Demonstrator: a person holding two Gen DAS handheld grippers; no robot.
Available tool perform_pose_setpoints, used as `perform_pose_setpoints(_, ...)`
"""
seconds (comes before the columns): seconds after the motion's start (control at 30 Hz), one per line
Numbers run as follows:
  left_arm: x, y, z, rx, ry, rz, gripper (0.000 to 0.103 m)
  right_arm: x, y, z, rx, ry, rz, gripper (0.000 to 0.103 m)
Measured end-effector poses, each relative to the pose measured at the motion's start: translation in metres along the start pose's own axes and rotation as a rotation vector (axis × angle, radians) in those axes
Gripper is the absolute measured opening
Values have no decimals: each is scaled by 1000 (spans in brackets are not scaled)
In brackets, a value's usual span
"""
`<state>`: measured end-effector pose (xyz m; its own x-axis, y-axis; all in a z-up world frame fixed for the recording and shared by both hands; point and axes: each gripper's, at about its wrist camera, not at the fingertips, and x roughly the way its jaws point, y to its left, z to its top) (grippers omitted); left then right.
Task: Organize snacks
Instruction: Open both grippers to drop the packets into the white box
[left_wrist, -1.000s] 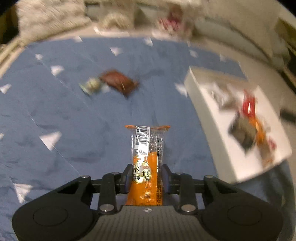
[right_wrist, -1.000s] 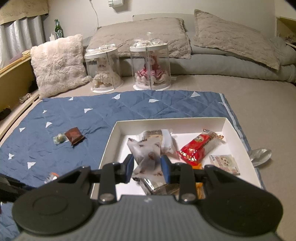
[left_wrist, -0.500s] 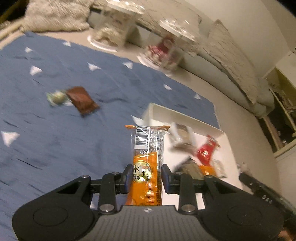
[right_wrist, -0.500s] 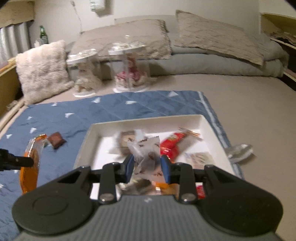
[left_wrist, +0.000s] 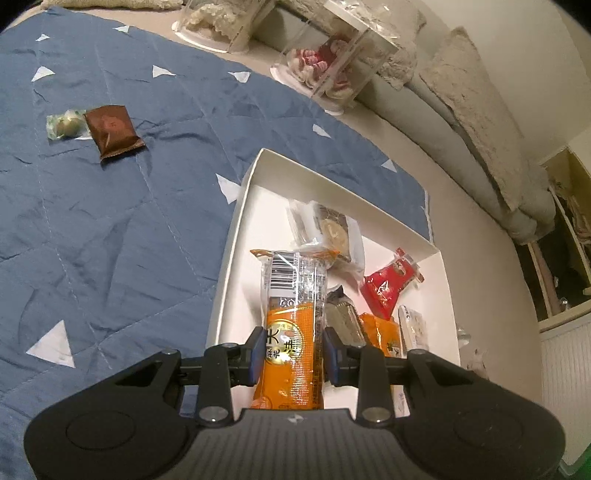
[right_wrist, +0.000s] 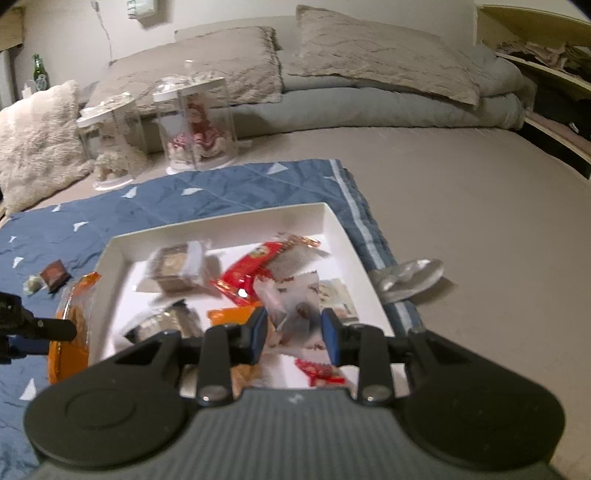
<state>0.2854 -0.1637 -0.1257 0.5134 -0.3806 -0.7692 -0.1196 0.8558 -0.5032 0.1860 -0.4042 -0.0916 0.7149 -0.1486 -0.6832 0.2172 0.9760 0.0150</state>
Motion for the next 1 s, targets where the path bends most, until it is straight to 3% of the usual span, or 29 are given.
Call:
perform_pose_setpoints(0.27, 12, 0, 1, 22, 9, 70, 36, 20, -21, -3, 77, 43, -55, 38)
perform_pose_setpoints(0.4, 16, 2, 3, 34, 30, 73, 45, 35, -25, -6, 71, 115, -73, 38)
perform_pose_setpoints(0.5, 15, 2, 3, 37, 31, 69, 56, 40, -24, -9, 41, 156, -141, 39)
perform_pose_setpoints(0.67, 12, -4, 1, 77, 42, 67, 59, 33, -25, -10, 32, 161, -167, 52)
perform_pose_setpoints(1.0, -1, -13, -6, 195, 67, 71, 65, 7, -24, -6, 37, 141, -152, 53)
